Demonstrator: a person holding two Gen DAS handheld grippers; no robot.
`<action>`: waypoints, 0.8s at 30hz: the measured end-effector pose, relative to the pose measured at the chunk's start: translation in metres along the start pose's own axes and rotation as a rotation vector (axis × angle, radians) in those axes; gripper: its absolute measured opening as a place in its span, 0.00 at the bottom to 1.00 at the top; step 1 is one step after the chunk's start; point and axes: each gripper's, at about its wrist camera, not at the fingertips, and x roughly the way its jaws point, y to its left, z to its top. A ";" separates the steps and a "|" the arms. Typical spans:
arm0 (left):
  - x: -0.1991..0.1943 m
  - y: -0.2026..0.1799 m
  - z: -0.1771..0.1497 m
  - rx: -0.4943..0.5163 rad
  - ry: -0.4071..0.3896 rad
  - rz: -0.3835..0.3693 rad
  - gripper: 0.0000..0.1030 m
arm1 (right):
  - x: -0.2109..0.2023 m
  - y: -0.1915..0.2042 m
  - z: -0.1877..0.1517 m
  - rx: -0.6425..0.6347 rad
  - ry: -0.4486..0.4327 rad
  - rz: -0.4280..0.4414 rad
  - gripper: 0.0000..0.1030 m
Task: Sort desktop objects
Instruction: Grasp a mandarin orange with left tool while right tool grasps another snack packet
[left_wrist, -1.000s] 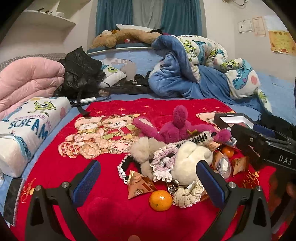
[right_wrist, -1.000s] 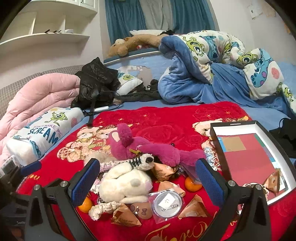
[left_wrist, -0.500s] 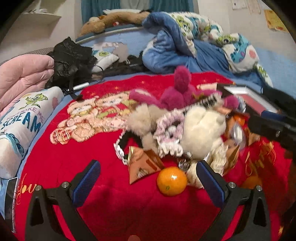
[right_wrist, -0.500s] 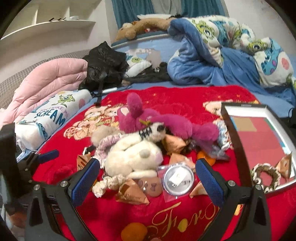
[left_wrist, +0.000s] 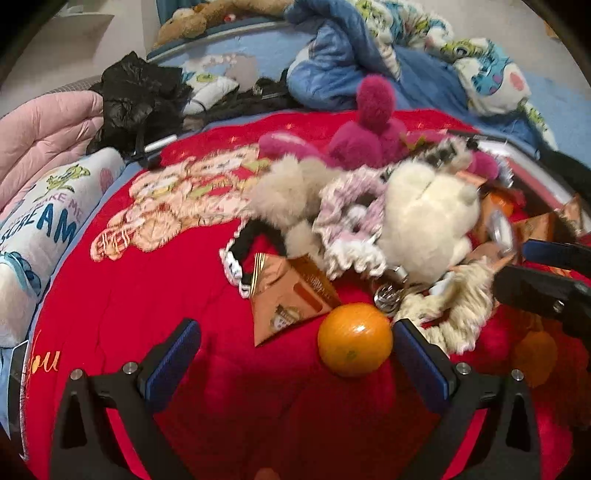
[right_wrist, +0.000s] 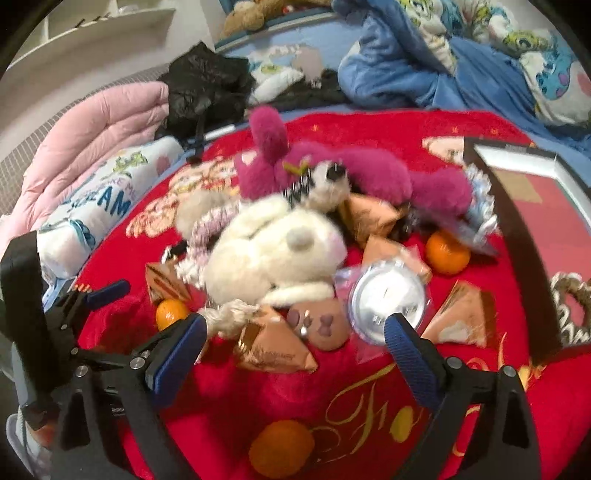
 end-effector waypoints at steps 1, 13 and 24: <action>0.005 0.000 0.000 -0.001 0.023 0.015 1.00 | 0.001 0.000 -0.001 -0.001 0.006 0.004 0.96; 0.024 0.015 -0.004 -0.088 0.121 -0.051 1.00 | 0.020 -0.003 -0.009 0.005 0.097 -0.013 0.83; 0.024 0.012 -0.001 -0.091 0.124 -0.046 1.00 | 0.024 0.000 -0.009 -0.003 0.093 -0.017 0.64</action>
